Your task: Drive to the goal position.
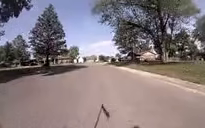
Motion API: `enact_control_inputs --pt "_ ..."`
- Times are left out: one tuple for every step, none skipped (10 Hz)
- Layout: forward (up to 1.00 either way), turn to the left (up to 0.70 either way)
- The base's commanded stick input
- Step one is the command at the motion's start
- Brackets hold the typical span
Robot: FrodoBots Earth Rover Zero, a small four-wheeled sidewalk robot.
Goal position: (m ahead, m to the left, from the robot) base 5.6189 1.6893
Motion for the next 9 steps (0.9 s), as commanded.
enact_control_inputs --pt "0.69 0.03" --pt "0.69 0.03" --pt "0.69 0.03" --pt "0.69 0.03" --pt "0.69 0.03" --pt "0.69 0.03" --pt "0.69 0.03" --pt "0.69 0.03" --pt "0.69 0.03"
